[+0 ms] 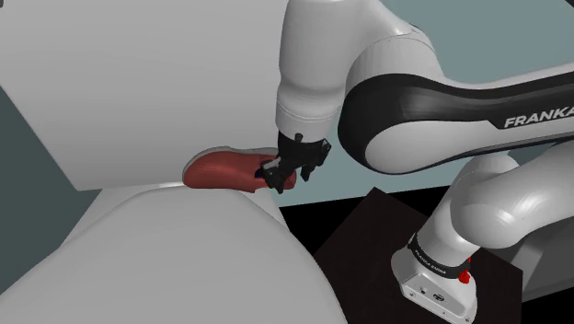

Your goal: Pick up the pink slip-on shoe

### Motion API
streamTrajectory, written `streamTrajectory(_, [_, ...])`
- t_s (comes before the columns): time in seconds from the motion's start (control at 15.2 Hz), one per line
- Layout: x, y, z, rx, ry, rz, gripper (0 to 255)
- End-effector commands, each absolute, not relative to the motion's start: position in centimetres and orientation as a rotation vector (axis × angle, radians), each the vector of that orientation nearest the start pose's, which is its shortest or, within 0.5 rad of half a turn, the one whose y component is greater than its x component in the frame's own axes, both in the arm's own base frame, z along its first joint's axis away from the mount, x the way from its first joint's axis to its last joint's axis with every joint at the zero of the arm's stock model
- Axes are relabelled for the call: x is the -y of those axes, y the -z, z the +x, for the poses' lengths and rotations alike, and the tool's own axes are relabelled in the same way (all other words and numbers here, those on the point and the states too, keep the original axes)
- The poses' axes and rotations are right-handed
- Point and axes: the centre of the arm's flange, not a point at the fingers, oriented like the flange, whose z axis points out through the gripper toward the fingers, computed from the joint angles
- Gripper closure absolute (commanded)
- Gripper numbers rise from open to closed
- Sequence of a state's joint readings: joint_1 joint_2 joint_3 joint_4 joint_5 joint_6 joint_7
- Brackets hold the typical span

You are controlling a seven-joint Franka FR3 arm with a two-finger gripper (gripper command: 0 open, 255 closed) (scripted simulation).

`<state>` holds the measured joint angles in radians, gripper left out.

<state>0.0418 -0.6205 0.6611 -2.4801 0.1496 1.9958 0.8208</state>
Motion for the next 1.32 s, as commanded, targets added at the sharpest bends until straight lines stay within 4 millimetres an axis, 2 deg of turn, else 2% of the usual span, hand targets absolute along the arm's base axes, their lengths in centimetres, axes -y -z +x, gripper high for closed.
streamTrajectory(0.0, [-27.3, -46.0, 29.0, -0.438, 0.295, -3.245, 255])
streamTrajectory(0.53, [-27.3, -45.9, 29.0, -0.438, 0.295, -3.245, 255])
streamTrajectory(1.25, [-27.3, -51.7, 29.0, -0.438, 0.295, -3.245, 255])
